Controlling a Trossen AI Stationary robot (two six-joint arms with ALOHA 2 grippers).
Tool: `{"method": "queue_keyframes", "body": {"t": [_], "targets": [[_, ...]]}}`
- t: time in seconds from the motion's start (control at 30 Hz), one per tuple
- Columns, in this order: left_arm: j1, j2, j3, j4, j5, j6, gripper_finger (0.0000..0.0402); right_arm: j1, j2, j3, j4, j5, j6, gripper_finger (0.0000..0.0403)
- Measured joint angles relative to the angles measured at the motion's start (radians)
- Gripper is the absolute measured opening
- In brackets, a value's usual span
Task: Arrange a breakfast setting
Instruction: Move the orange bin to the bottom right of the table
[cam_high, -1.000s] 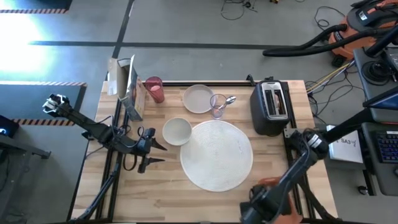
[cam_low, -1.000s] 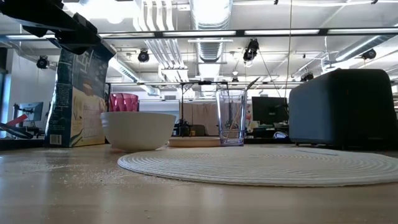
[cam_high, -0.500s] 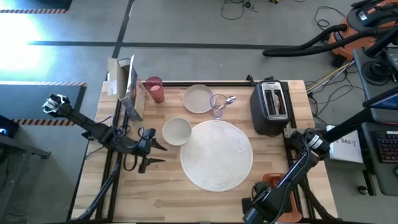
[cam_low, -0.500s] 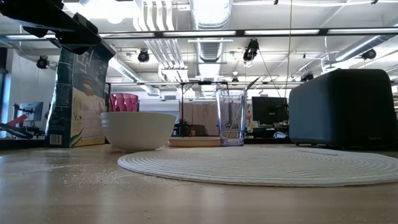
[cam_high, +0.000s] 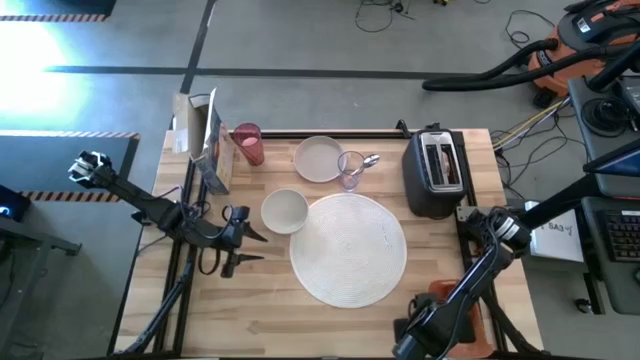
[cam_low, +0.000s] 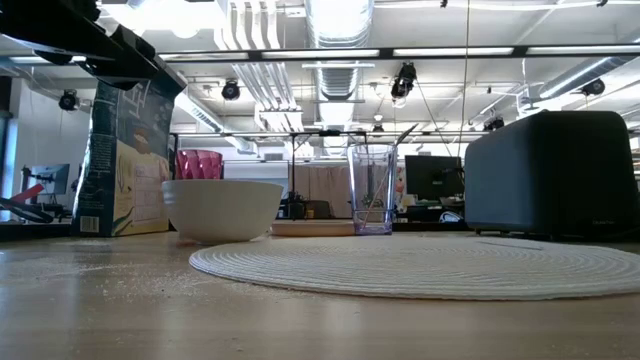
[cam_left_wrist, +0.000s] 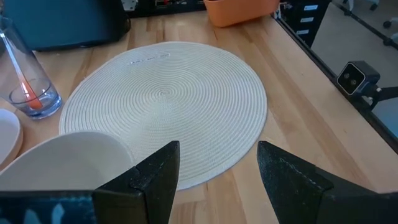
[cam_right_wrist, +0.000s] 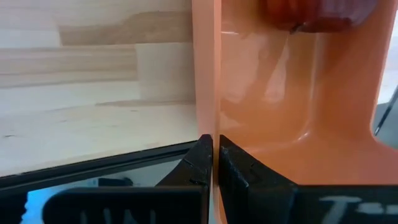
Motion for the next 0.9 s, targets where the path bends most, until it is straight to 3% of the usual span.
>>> {"method": "queue_keyframes", "body": {"t": [0.9], "targets": [[0.0,-0.004,0.0,-0.013,0.0,-0.004,0.0199,-0.003,0.0,-0.099,0.097,-0.033,0.009,0.0011]]}}
